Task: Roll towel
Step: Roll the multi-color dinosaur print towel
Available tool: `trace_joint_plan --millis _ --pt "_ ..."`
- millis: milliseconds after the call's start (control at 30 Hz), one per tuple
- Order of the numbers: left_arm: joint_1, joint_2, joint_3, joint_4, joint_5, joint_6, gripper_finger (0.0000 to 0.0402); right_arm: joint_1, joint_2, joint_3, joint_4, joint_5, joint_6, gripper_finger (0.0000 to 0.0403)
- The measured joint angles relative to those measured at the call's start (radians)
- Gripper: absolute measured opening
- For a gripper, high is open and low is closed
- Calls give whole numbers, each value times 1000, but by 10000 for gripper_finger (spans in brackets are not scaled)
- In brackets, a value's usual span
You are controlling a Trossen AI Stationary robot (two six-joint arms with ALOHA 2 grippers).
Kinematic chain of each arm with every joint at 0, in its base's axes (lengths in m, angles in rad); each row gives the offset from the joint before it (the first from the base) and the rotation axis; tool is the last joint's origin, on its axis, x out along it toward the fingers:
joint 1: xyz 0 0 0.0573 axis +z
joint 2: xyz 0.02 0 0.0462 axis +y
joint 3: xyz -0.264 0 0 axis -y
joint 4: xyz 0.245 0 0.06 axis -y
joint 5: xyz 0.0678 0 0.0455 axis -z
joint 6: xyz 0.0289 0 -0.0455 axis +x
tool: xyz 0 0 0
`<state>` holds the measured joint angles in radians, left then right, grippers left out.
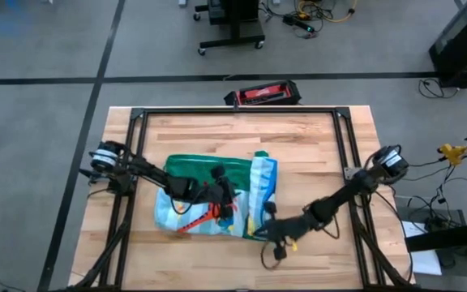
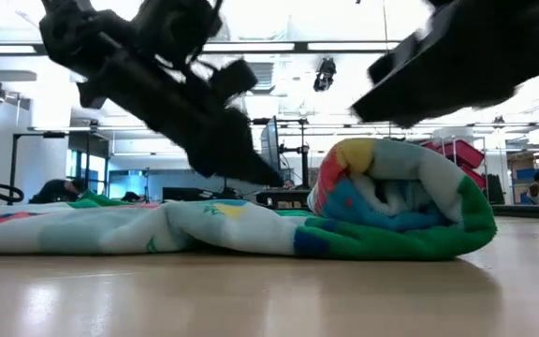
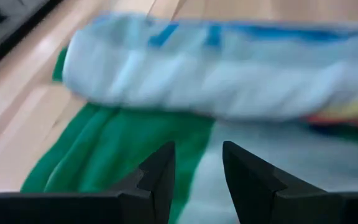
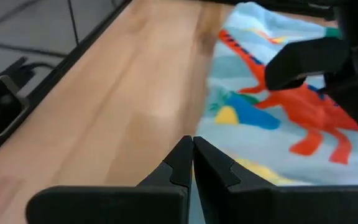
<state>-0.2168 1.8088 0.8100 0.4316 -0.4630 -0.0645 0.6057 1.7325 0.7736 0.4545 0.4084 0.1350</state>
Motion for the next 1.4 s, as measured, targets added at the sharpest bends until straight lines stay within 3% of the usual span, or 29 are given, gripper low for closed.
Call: trace_joint_plan --millis 233,400,467,700,833,967,1133,1400 --pt "7 60 169 -112 8 78 119 139 114 220 -348 220 143 0" --pt "15 166 294 -122 9 151 119 188 245 367 -573 440 316 0" --pt "18 200 331 -162 9 157 119 191 289 414 -609 483 365 0" --pt "23 278 439 -317 8 124 119 182 360 471 -698 541 523 46" --pt "23 277 440 -343 5 99 119 179 356 480 -817 566 672 86" --pt "23 267 435 -346 8 97 119 172 355 479 -815 579 685 107" --pt "23 266 419 -346 4 90 119 143 353 483 -844 594 695 109" --pt "21 266 403 -336 12 58 119 107 356 481 -884 587 783 72"
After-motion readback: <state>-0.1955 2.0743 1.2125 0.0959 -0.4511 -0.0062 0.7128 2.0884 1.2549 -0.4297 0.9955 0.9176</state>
